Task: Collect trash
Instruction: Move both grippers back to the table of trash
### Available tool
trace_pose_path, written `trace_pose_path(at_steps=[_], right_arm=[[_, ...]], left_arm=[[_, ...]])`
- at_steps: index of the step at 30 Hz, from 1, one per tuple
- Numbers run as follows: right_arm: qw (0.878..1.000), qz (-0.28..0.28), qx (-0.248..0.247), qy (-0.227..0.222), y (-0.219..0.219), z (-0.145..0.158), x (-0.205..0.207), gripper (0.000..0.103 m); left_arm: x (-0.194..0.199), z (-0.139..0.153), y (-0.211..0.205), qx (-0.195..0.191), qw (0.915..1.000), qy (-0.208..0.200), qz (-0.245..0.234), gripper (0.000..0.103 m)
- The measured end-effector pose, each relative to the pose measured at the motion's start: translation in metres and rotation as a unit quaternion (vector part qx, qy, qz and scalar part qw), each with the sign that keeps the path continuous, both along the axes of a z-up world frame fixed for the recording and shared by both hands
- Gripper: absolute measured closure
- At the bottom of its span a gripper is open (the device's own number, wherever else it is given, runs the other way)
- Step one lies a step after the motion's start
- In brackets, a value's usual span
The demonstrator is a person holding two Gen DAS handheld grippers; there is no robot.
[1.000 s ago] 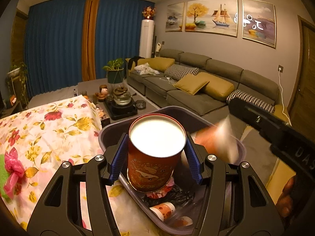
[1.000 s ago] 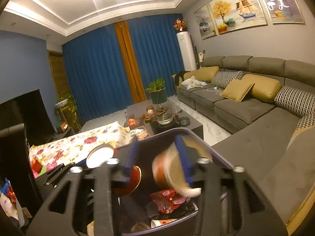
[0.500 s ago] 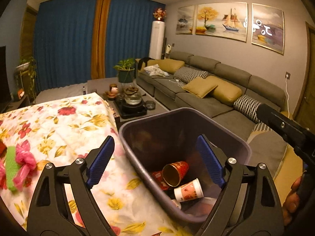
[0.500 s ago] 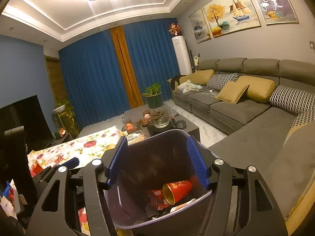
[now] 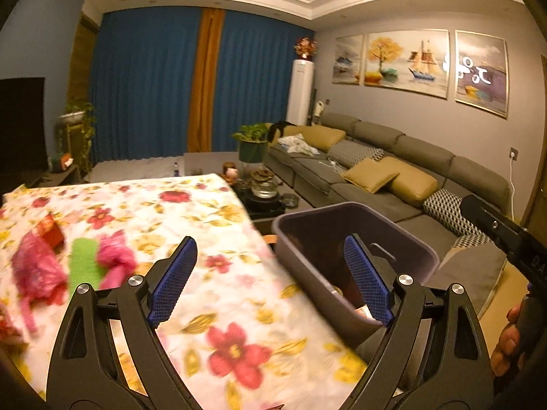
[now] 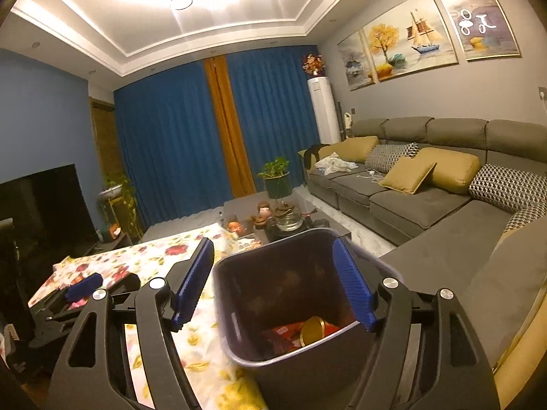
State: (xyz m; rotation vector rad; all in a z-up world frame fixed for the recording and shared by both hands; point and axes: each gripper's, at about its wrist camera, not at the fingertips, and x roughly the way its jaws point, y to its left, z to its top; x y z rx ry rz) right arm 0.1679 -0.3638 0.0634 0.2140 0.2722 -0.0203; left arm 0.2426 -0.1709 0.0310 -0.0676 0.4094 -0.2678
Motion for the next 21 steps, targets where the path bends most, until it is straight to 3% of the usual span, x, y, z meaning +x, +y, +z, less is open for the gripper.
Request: trace_pose_path(at_steps=[9,16,21], right_arm=[[0.998,0.056,-0.01,0.005,0.059,0.001,-0.013,0.032],[0.994,0.106,-0.019,0.014,0.117,-0.003,-0.02,0.032],[0.989,0.142,-0.015,0.029,0.16,-0.01,-0.016,0.032]], left_arm=[[-0.043,0.002,0.083,-0.004,0.9968,-0.004,0.08,0.017],[-0.077,-0.006,0.174,0.016,0.9857,-0.002,0.168,0.017],[-0.1,-0.013,0.228,0.02,0.9792,0.003,0.202,0.017]])
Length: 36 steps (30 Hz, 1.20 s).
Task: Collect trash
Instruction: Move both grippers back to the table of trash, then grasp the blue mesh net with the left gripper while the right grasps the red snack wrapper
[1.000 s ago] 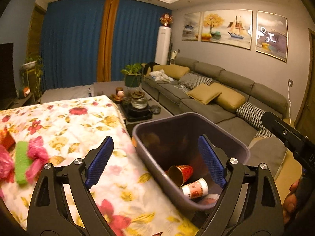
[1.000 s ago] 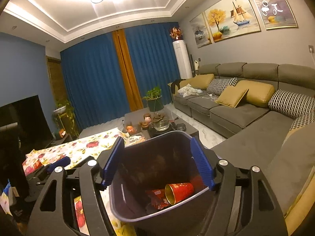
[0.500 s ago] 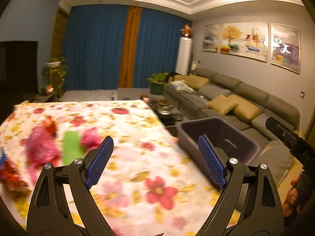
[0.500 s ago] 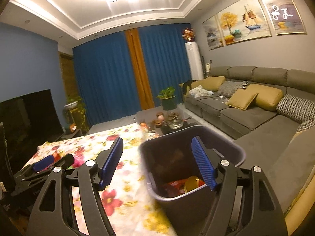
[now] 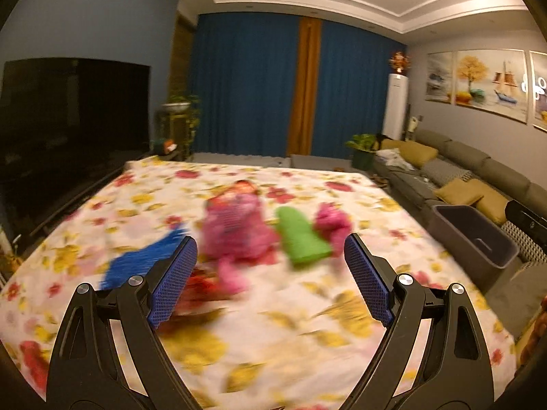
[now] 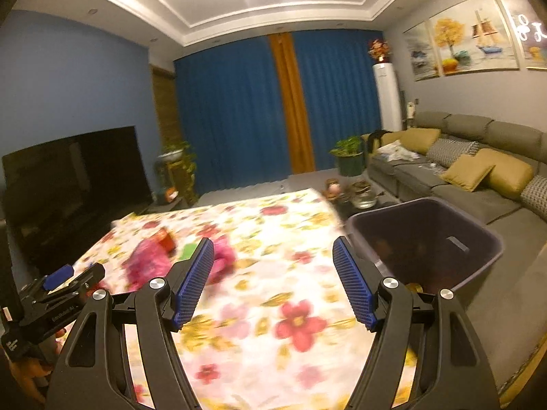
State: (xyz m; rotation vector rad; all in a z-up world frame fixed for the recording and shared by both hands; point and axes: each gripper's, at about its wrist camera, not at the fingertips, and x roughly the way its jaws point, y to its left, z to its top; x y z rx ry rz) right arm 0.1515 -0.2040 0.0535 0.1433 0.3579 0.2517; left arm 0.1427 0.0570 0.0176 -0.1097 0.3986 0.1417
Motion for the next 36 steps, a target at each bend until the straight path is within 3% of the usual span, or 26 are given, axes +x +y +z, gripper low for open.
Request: trace_pose_path(at_steps=[8,14,18,22,30,34,36], right_arm=[[0.999,0.052,-0.015,0.007,0.072,-0.002,-0.007,0.032],[0.996,0.082,-0.031,0.008,0.112,-0.003,-0.008,0.032],[0.994,0.097,-0.039,0.016,0.133,-0.009,-0.008,0.032],[0.992,0.11,-0.053,0.019,0.157,-0.014,-0.007,0.032],[0.986,0.143,-0.08,0.025,0.202,-0.028,0.0,0.032],[0.983,0.157,-0.085,0.038,0.219,-0.039,0.008,0.032],[0.982,0.164,-0.086,0.045,0.225,-0.043,0.012,0.032]], left_arm=[[-0.018,-0.015,0.057,0.008,0.9995,0.012,0.027,0.017],[-0.008,-0.029,0.078,0.008,0.9991,0.039,0.016,0.017],[0.0,-0.04,0.089,-0.001,0.9982,0.059,0.012,0.024],[0.003,-0.045,0.099,-0.021,0.9975,0.068,0.005,0.034],[0.009,-0.051,0.116,-0.068,0.9948,0.076,-0.007,0.066],[0.008,-0.053,0.124,-0.087,0.9936,0.072,-0.004,0.095],[0.007,-0.053,0.127,-0.093,0.9932,0.07,-0.001,0.097]])
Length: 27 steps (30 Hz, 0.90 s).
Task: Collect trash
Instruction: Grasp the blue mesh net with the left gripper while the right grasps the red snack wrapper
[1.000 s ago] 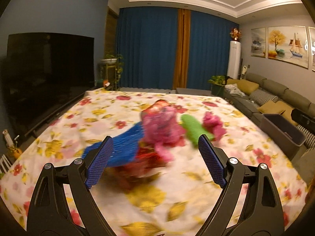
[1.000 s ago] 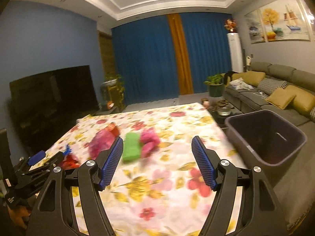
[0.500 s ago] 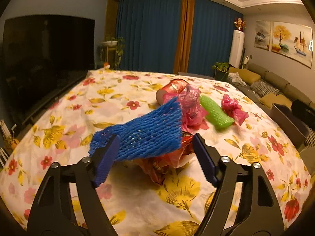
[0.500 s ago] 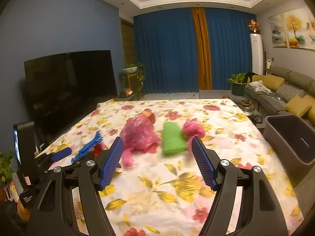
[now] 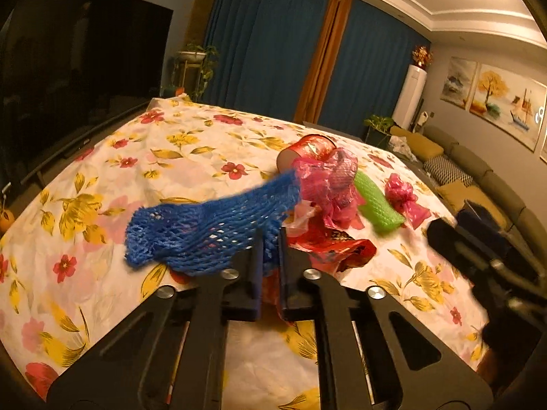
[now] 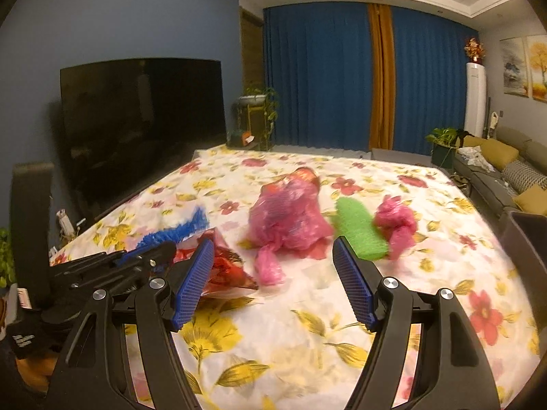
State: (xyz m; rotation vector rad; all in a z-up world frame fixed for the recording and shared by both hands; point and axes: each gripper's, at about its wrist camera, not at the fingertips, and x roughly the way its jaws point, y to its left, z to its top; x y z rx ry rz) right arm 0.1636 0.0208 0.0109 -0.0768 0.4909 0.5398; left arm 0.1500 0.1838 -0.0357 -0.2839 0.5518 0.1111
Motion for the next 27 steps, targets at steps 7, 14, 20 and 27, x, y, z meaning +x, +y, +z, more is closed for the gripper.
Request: trace_pose_path(at_steps=[7,14,20,27], right_arm=[[0.999,0.028,-0.003,0.02,0.021,-0.014,0.013,0.032],[0.998,0.06,-0.015,0.034,0.042,-0.023,0.021,0.032],[0.993,0.09,-0.023,0.073,0.053,-0.033,0.029,0.046],[0.989,0.108,-0.017,0.103,0.053,-0.038,0.033,0.065]], left_arm=[[-0.016,0.014,0.013,-0.012,0.9991,-0.031,0.027,0.098],[-0.032,0.027,0.021,0.0,0.9969,-0.053,0.058,0.098],[-0.032,0.026,0.025,0.001,0.9971,-0.045,0.061,0.098],[-0.033,0.024,0.024,-0.001,0.9973,-0.043,0.06,0.098]])
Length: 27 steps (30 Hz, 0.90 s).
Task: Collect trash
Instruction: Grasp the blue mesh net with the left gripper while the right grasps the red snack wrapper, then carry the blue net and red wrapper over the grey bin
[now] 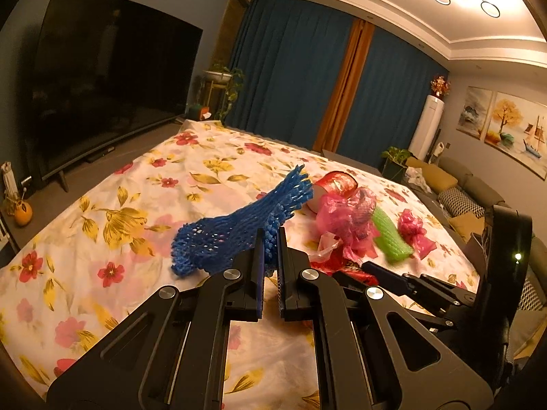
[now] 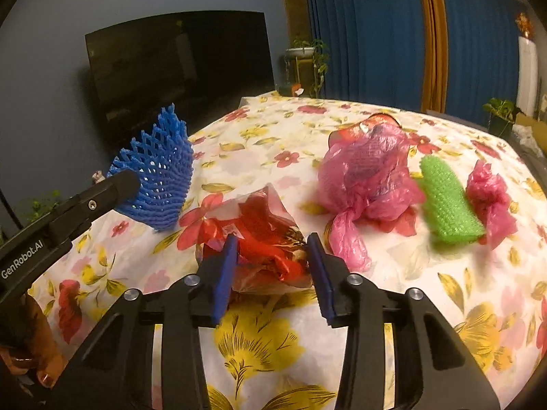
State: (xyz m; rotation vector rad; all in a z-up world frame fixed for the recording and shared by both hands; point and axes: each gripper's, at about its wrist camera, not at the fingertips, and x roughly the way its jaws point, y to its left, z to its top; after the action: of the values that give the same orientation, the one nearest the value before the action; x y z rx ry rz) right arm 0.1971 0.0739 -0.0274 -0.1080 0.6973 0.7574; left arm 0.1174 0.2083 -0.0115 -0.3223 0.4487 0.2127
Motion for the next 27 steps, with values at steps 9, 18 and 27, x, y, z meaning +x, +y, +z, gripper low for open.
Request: trace_pose_path(at_steps=[9,18,27], right_arm=[[1.0,0.018,0.005,0.0,-0.002,0.001,-0.008,0.083],[1.0,0.009,0.012,-0.021,-0.021,0.009,-0.02,0.086],[0.997,-0.035,0.037,-0.057,-0.067,0.033,-0.029,0.086]], left_arm=[[0.0,-0.003,-0.004,0.001,1.0,0.006,-0.003,0.098],[-0.003,-0.001,-0.008,0.005,1.0,0.004,-0.004,0.098],[-0.003,0.009,-0.028,0.016,0.9997,-0.007,-0.017,0.098]])
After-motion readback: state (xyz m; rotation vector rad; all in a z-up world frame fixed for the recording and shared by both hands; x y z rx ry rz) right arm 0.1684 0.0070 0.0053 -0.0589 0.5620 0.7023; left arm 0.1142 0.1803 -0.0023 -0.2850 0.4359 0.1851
